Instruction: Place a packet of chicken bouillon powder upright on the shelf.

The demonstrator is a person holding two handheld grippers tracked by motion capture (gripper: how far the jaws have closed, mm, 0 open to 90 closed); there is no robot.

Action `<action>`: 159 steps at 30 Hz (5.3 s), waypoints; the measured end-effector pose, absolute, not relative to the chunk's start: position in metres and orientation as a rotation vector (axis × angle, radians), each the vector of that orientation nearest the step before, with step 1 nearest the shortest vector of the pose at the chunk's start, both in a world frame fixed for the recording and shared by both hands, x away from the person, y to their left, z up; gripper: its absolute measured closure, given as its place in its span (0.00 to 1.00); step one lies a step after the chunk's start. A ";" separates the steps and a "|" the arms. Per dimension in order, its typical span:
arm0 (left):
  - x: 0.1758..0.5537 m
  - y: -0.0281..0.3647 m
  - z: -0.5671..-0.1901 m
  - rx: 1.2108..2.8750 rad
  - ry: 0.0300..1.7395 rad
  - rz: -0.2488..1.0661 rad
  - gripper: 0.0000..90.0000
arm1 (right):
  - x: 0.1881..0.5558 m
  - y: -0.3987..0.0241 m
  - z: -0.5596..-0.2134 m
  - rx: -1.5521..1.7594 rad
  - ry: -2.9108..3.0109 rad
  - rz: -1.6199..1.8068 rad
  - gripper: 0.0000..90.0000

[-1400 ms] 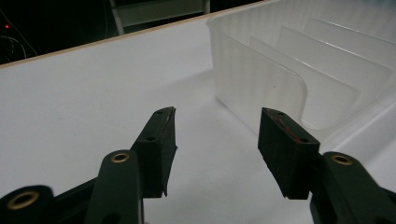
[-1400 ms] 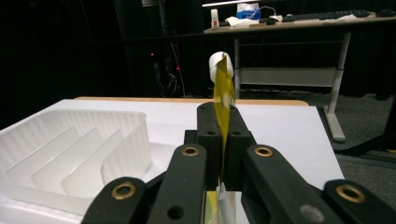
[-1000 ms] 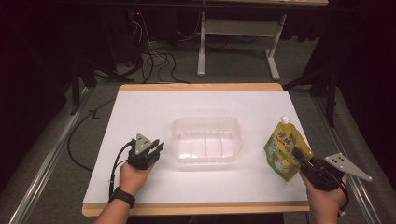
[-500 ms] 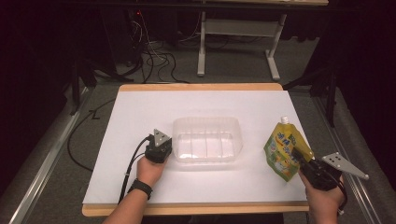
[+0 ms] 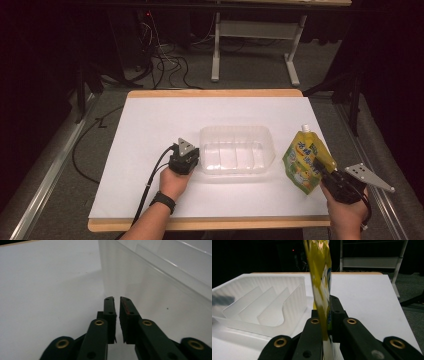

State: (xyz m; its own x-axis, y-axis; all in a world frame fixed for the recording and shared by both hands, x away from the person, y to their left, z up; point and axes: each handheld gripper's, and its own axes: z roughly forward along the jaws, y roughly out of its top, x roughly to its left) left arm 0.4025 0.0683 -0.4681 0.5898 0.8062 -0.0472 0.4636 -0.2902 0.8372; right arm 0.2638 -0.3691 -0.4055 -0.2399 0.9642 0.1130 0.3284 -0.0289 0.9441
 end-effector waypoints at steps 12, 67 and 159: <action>0.355 0.100 -0.458 1.938 0.927 0.472 0.68 | 0.258 -0.369 -0.391 1.363 1.542 1.282 1.00; 0.356 0.069 -0.458 1.896 0.810 0.515 0.82 | 0.321 -0.233 -0.336 1.172 1.629 1.520 1.00; 0.345 0.055 -0.456 1.916 0.771 0.566 0.79 | 0.344 -0.177 -0.392 1.253 1.642 1.458 0.99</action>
State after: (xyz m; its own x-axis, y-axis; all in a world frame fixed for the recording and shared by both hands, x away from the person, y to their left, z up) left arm 0.3446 0.0545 -0.4555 0.6926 0.7186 0.0616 0.2734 -0.3406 0.8996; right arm 0.3439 -0.1771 -0.3922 -0.3712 0.9170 0.1461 0.2531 -0.0514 0.9661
